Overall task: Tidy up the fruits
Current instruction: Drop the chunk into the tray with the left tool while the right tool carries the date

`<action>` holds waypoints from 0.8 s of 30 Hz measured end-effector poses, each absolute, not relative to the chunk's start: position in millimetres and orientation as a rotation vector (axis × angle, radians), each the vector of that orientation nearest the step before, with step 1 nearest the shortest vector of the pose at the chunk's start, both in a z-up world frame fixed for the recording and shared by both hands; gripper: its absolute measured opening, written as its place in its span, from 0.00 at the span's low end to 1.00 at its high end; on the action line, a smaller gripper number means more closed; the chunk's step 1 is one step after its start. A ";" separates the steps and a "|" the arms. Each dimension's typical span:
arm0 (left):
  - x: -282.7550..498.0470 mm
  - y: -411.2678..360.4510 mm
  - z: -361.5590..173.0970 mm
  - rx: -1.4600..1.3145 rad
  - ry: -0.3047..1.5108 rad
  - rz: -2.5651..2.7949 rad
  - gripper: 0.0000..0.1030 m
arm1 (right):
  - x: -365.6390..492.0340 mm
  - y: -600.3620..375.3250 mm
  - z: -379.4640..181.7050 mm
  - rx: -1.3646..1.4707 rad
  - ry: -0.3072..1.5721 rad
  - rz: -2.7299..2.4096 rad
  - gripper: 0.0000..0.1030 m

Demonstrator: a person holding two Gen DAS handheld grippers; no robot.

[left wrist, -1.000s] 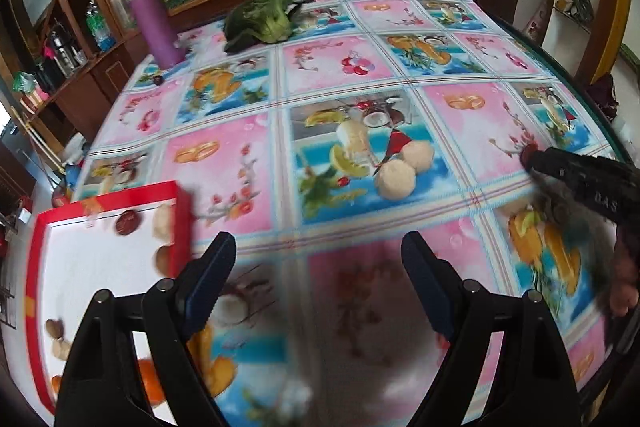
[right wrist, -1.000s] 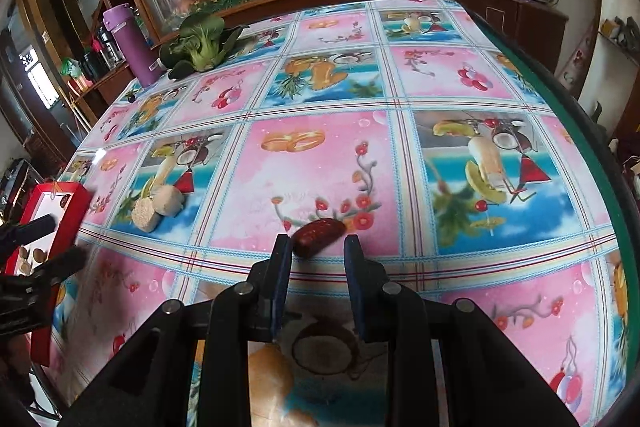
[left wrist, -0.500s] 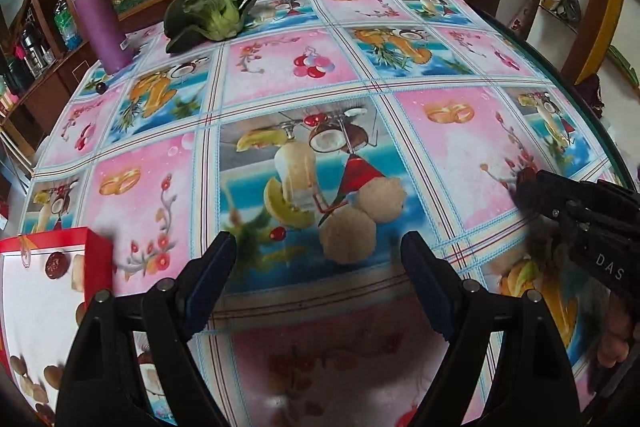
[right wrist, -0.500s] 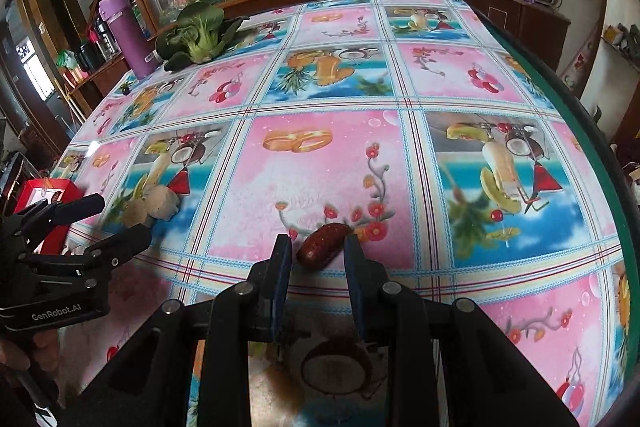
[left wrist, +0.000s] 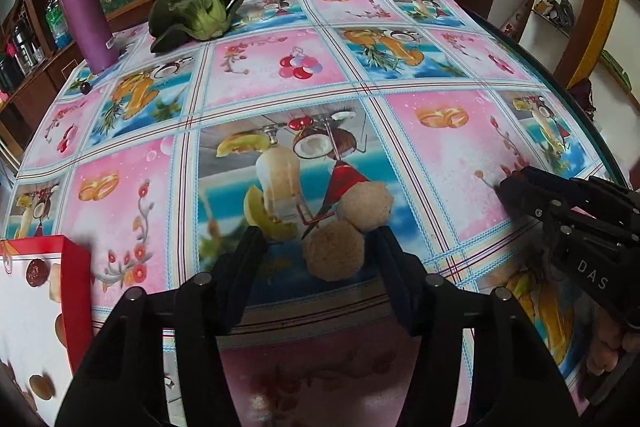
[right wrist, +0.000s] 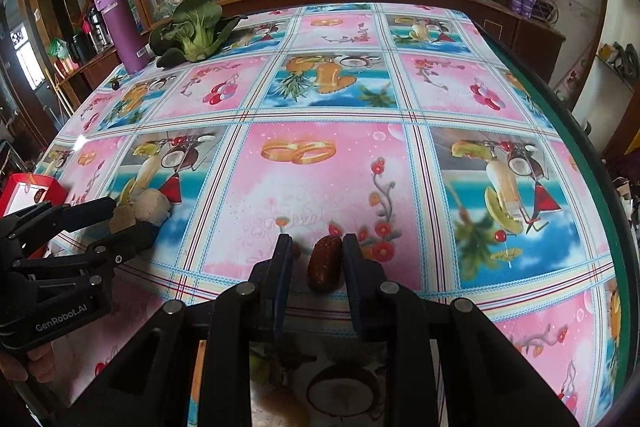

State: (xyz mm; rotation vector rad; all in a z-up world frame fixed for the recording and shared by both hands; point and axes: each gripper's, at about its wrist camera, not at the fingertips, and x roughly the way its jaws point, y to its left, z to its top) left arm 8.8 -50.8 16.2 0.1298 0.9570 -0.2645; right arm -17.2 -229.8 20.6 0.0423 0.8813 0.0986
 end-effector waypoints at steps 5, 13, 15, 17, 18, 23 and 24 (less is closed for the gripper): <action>11.4 -49.8 16.7 0.123 0.949 -0.261 0.46 | -14.2 -225.4 20.3 0.023 0.876 0.093 0.16; 37.7 -49.0 18.3 0.057 0.950 -0.241 0.26 | -9.3 -213.8 20.3 0.032 0.875 0.133 0.13; 37.8 -44.8 19.4 0.030 0.956 -0.249 0.26 | -9.5 -212.6 20.6 0.051 0.872 0.152 0.13; 32.1 -40.2 19.6 0.028 0.955 -0.248 0.26 | -10.0 -211.6 22.2 0.071 0.866 0.174 0.13; 28.7 -37.1 20.2 0.020 0.956 -0.246 0.26 | -10.6 -211.0 23.3 0.075 0.859 0.179 0.13; -1.4 -17.9 33.8 -0.012 0.936 -0.239 0.26 | -16.6 -200.0 34.0 0.107 0.804 0.239 0.13; -10.1 -11.7 38.9 -0.022 0.926 -0.239 0.26 | -17.1 -196.5 35.6 0.119 0.800 0.255 0.13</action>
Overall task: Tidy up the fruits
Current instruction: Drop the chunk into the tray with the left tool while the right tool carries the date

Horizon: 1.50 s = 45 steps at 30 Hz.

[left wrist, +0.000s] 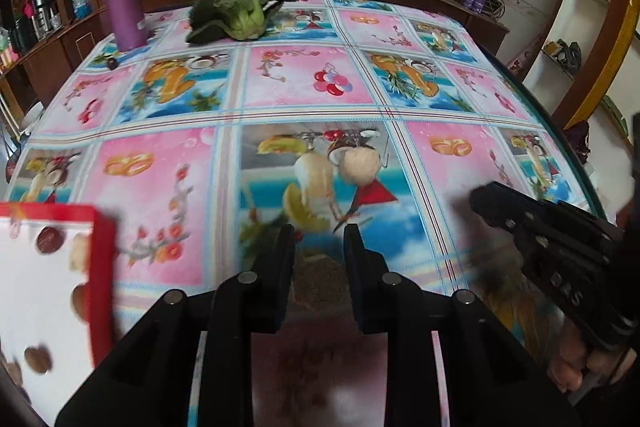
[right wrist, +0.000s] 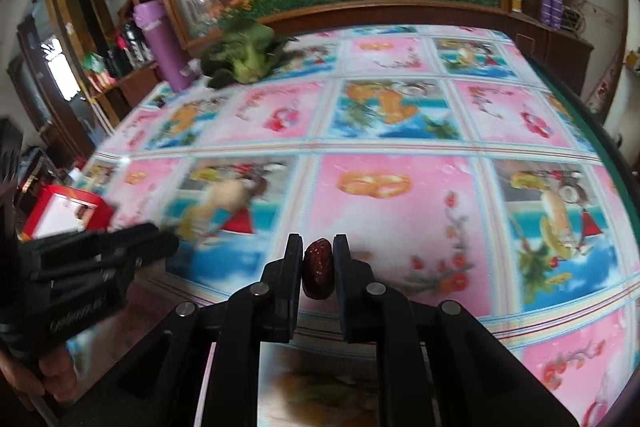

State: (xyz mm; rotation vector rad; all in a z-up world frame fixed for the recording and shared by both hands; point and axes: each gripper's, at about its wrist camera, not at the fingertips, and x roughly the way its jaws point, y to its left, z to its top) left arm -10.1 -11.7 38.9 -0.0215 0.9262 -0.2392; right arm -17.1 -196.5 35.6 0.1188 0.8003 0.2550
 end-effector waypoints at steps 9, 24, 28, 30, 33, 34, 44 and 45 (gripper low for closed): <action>-79.4 89.1 84.0 -0.067 0.817 -0.067 0.26 | -28.4 -100.1 50.8 0.173 0.768 0.492 0.13; -134.1 198.6 68.5 -0.173 0.825 0.107 0.26 | -61.5 49.3 70.9 0.044 0.757 0.741 0.13; -135.6 193.0 67.2 -0.165 0.820 0.063 0.26 | -54.7 39.8 66.0 0.078 0.780 0.712 0.13; -136.7 193.4 66.5 -0.174 0.819 0.050 0.26 | -57.4 35.3 64.9 0.081 0.783 0.715 0.13; -139.1 192.6 67.8 -0.174 0.816 0.039 0.26 | -63.0 30.9 66.8 0.068 0.770 0.722 0.13; -140.4 190.0 69.0 -0.166 0.817 0.028 0.26 | -63.7 29.0 67.2 0.067 0.767 0.722 0.13; -143.9 84.6 70.4 0.056 0.884 -0.300 0.26 | -52.2 -61.3 51.3 0.143 0.778 0.566 0.13; -141.7 76.8 67.1 0.078 0.897 -0.306 0.26 | -51.0 -69.1 47.7 0.160 0.789 0.556 0.13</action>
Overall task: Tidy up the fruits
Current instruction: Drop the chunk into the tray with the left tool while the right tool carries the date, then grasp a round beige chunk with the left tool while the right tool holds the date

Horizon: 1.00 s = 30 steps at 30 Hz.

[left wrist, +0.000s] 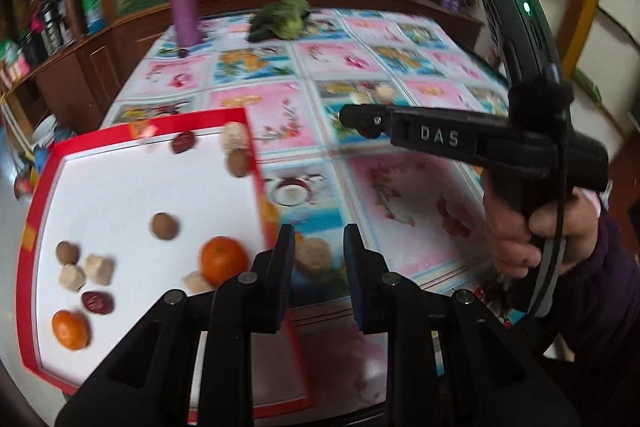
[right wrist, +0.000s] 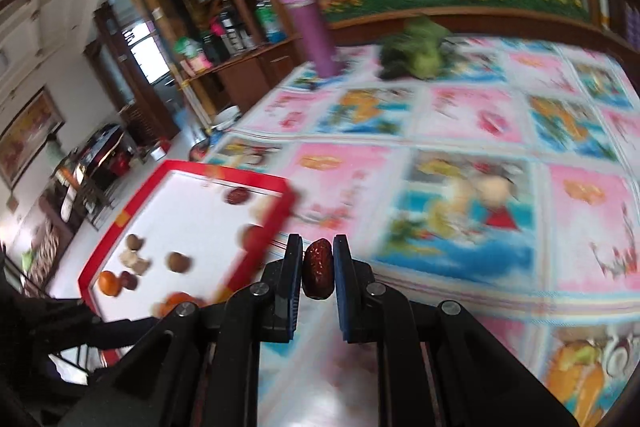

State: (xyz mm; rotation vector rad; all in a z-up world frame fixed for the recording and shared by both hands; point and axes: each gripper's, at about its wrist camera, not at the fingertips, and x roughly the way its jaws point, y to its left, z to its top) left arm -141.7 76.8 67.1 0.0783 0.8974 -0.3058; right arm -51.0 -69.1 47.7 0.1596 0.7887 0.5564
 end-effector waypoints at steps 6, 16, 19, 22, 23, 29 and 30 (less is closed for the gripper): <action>-124.2 61.1 40.5 0.085 0.992 -0.335 0.26 | -47.4 -92.4 39.3 0.209 0.808 0.544 0.13; -128.8 70.5 36.7 0.038 1.013 -0.382 0.26 | -50.1 -97.8 43.9 0.215 0.788 0.577 0.13; -134.1 72.0 36.0 -0.024 1.014 -0.410 0.26 | -49.9 -99.9 45.5 0.220 0.782 0.579 0.13; -141.1 58.0 35.3 -0.047 1.009 -0.455 0.26 | -50.1 -100.4 46.7 0.217 0.777 0.579 0.13; -143.0 51.6 36.0 -0.031 1.004 -0.458 0.26 | -50.1 -100.9 47.0 0.216 0.774 0.577 0.13; -154.6 44.5 62.4 0.072 0.904 -0.402 0.26 | -47.4 -107.6 46.5 0.235 0.778 0.568 0.13; -155.6 44.1 63.8 0.107 0.904 -0.367 0.26 | -47.0 -107.7 46.4 0.237 0.780 0.568 0.13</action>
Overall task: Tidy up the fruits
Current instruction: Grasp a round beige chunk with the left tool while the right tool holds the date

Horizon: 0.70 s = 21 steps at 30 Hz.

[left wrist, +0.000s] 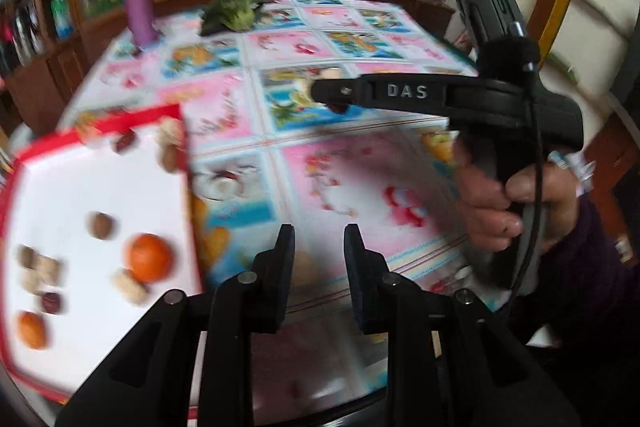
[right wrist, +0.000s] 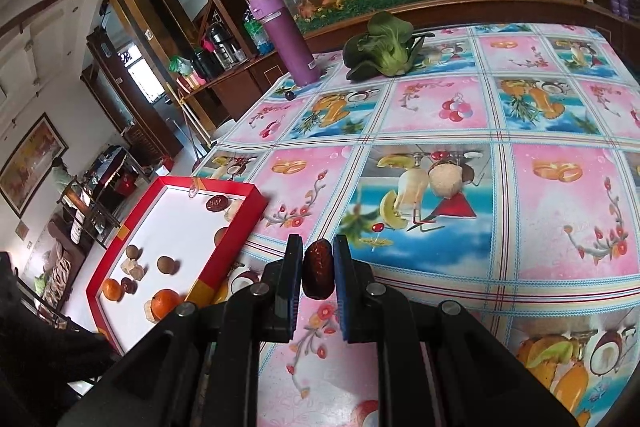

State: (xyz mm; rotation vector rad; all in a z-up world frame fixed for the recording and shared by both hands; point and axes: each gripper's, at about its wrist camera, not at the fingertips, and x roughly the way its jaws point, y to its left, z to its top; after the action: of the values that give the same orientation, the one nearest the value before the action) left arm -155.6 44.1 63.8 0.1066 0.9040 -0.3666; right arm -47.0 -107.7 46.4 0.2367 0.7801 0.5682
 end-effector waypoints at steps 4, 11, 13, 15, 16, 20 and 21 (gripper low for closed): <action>-154.8 37.3 46.8 0.159 0.972 -0.357 0.27 | -47.0 -108.1 46.9 0.238 0.775 0.576 0.13; -147.9 40.3 36.3 0.157 0.987 -0.303 0.34 | -46.8 -107.2 45.2 0.233 0.783 0.576 0.13; -148.6 41.0 34.7 0.152 0.995 -0.310 0.36 | -47.1 -106.2 45.0 0.229 0.784 0.577 0.13; -146.6 40.6 33.0 0.144 0.999 -0.306 0.42 | -47.3 -104.6 44.5 0.223 0.786 0.576 0.13; -145.6 40.6 31.4 0.142 0.999 -0.298 0.42 | -47.7 -104.4 44.5 0.223 0.787 0.578 0.13; -141.7 41.6 20.7 0.105 1.023 -0.297 0.41 | -48.6 -104.3 44.4 0.217 0.784 0.575 0.13; -143.3 39.5 20.4 0.124 1.002 -0.292 0.37 | -48.7 -104.2 44.4 0.217 0.785 0.575 0.13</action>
State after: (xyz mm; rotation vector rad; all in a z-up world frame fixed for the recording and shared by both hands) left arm -143.3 39.5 20.4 0.1235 1.0022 -0.2915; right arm -48.7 -104.2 44.4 0.2169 0.7850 0.5753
